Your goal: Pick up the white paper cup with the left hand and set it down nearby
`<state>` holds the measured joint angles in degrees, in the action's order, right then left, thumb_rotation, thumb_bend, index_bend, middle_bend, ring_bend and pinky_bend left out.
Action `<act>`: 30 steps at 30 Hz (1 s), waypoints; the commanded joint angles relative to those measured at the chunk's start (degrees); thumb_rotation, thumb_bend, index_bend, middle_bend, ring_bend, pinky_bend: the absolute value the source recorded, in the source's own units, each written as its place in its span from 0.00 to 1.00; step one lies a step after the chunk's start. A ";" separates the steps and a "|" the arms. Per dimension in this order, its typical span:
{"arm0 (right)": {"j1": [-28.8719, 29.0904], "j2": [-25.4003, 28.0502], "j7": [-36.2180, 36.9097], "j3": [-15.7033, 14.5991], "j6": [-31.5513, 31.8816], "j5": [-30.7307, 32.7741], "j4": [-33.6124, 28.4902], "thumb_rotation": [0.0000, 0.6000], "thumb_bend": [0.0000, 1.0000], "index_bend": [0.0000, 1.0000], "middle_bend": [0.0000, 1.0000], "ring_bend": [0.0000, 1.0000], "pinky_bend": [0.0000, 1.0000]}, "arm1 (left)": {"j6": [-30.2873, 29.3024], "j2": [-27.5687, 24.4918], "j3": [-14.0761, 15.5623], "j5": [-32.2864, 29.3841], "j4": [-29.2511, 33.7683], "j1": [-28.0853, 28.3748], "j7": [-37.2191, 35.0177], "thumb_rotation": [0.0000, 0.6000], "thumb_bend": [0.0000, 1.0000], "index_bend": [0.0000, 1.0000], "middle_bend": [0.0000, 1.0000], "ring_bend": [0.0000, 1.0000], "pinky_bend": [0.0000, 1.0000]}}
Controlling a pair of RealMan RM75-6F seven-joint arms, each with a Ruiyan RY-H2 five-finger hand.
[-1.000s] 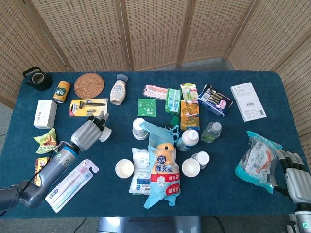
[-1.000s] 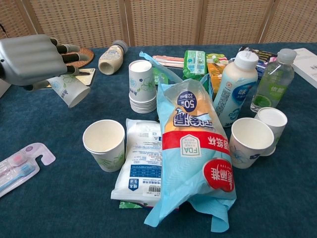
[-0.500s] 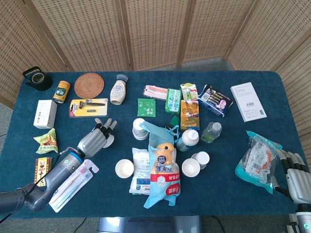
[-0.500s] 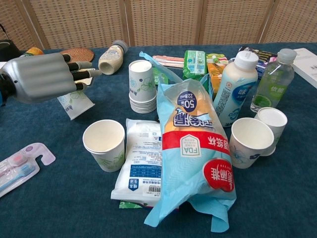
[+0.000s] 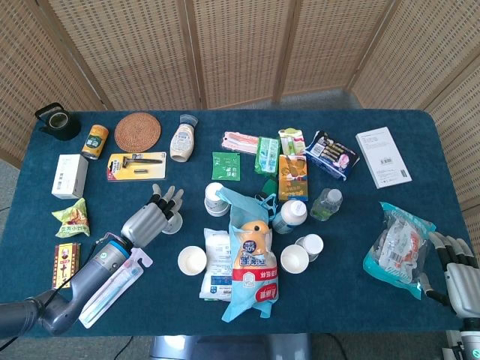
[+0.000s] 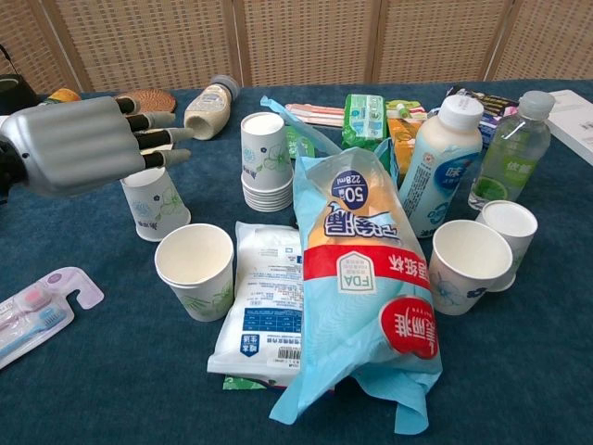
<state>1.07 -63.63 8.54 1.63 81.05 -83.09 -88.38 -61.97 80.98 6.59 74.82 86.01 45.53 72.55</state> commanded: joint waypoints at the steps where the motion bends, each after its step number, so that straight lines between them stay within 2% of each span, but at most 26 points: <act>1: -0.04 0.10 -0.01 -0.03 0.12 -0.12 -0.10 1.00 0.48 0.05 0.04 0.00 0.07 | -0.98 -0.48 -0.79 -0.37 1.20 -0.75 -0.10 1.00 0.48 0.00 0.00 0.00 0.22; 7: 0.00 0.55 -0.38 0.31 0.57 -0.18 -0.58 1.00 0.48 0.05 0.04 0.00 0.07 | -3.42 -3.08 -4.32 -4.79 6.93 -3.12 -5.78 1.00 0.48 0.00 0.00 0.00 0.21; 12: 0.43 0.97 -1.43 0.95 0.78 -0.11 -1.21 1.00 0.48 0.05 0.04 0.00 0.07 | -2.34 -7.17 -7.94 -11.30 13.88 -5.11 -17.25 1.00 0.48 0.00 0.00 0.00 0.21; 16: 0.88 1.18 -2.36 1.93 1.18 0.36 -1.55 1.00 0.48 0.05 0.04 0.00 0.07 | -4.03 -10.63 -9.41 -11.92 16.98 -7.82 -26.58 1.00 0.48 0.00 0.00 0.00 0.22; 20: 1.29 0.82 -3.87 3.29 2.09 1.19 -1.24 1.00 0.48 0.05 0.03 0.00 0.01 | -5.23 -13.96 -9.19 -12.00 19.29 -11.29 -35.32 1.00 0.48 0.00 0.00 0.00 0.22; 30: 2.54 -0.16 -6.96 4.84 1.76 2.76 -0.40 1.00 0.48 0.05 0.03 0.00 0.00 | -11.00 -20.41 -6.29 -6.94 21.22 -21.07 -52.86 1.00 0.48 0.00 0.00 0.00 0.22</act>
<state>3.60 -63.78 1.58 6.46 82.81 -80.33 -88.79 -70.76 62.47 -0.68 65.93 106.54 27.40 23.49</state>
